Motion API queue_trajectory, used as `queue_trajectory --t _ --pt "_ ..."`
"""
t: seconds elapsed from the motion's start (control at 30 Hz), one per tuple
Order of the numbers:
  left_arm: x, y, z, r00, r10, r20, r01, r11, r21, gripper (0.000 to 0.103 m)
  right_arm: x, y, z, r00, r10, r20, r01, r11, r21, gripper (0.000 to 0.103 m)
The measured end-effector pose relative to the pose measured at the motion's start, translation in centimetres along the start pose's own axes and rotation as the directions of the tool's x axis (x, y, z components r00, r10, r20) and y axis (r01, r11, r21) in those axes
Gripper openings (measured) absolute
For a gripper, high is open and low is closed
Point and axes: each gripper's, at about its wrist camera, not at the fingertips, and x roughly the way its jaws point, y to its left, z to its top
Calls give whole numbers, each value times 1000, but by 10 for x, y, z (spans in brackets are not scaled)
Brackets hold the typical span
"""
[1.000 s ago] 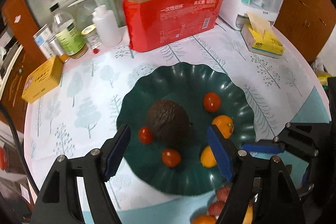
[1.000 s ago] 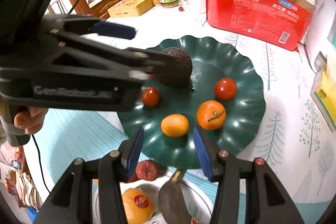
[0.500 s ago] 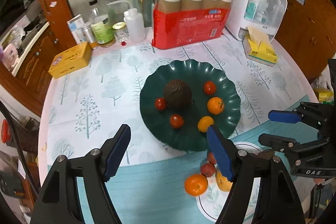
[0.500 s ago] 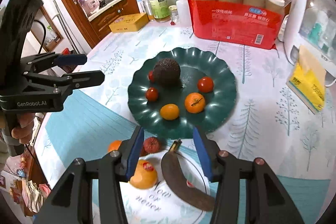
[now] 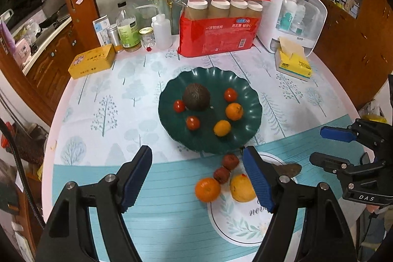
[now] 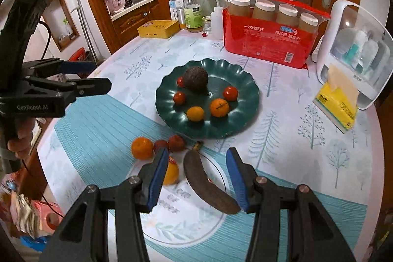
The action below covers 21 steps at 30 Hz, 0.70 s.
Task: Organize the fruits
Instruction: 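Grasp the orange with the left tool while the right tool grasps the dark banana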
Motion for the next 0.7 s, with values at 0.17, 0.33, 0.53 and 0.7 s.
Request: queue_trajectory --t 0.17,0.33,0.53,0.7 --pt "12 -3 -28 1000 -18 -24 17 999 -38 76 7 -9 -21 1000 2 -22 -2 1000 14 49" --pt "40 -2 -60 997 0 -81 -5 998 -63 76 24 -16 -39 998 6 -61 -5 1000 17 49" --pt "74 -2 -87 990 11 -140 -22 997 -78 76 48 -16 -54 994 7 -108 -9 1000 -12 49" --pt "98 1 -91 985 16 -170 -30 997 -78 76 74 -15 -60 988 13 -154 -20 999 -40 49"
